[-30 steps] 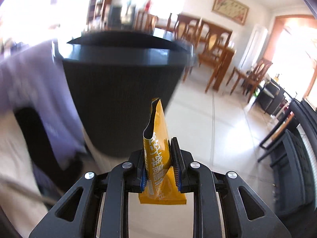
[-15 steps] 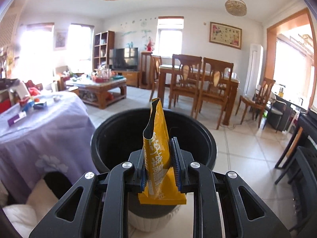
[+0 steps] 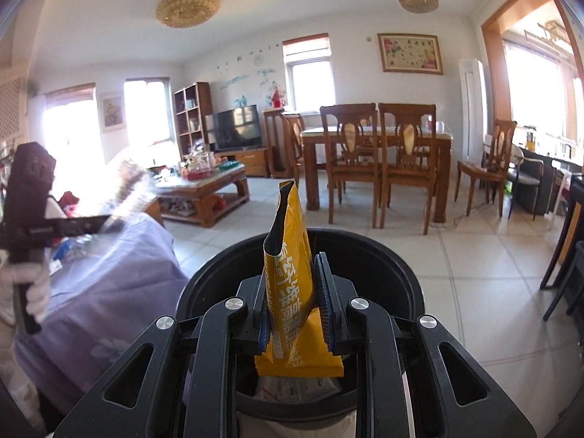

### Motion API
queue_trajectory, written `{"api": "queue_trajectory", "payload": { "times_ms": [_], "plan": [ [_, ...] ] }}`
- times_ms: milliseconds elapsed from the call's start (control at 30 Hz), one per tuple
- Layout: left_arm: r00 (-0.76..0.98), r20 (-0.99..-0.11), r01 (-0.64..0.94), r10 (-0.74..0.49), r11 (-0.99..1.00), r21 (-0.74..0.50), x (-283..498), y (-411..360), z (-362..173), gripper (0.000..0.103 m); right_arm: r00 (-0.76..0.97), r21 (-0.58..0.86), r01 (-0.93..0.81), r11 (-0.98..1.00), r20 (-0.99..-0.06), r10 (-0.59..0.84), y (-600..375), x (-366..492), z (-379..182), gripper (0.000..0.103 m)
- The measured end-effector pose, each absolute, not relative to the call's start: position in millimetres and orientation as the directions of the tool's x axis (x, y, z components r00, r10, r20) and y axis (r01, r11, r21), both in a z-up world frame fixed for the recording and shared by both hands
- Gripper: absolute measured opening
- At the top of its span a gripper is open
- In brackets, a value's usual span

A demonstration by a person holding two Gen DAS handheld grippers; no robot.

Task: Collect trash
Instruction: 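Carry the clear tray and yellow wrapper with both grippers over the black bin, then open both grippers to drop the tray and wrapper into the bin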

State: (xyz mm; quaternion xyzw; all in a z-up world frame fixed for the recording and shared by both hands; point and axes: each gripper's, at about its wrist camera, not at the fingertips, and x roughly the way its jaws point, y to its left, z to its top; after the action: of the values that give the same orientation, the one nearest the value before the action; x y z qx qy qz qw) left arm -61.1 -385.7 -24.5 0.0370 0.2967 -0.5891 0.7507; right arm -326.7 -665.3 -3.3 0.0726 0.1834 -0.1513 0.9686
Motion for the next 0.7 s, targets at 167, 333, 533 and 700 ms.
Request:
{"api": "queue_trajectory", "payload": {
  "times_ms": [167, 333, 533, 700],
  "plan": [
    [0.096, -0.559, 0.923, -0.823, 0.284, -0.260, -72, -430, -42, 0.022, 0.877, 0.127, 0.331, 0.935, -0.407, -0.255, -673, -320, -15, 0.023],
    [0.108, -0.617, 0.917, -0.780, 0.318, -0.241, -78, -444, -52, 0.063, 0.862, 0.126, 0.367, 0.922, -0.420, -0.285, -671, -320, -22, 0.067],
    [0.150, -0.606, 0.915, -0.781, 0.341, -0.213, -81, -436, -51, 0.079, 0.865, 0.103, 0.368, 0.924, -0.402, -0.300, -663, -320, -22, 0.073],
    [0.168, -0.589, 0.904, -0.790, 0.363, -0.228, -80, -421, -45, 0.082, 0.870, 0.102, 0.356, 0.929, -0.400, -0.289, -655, -316, -20, 0.073]
  ]
}}
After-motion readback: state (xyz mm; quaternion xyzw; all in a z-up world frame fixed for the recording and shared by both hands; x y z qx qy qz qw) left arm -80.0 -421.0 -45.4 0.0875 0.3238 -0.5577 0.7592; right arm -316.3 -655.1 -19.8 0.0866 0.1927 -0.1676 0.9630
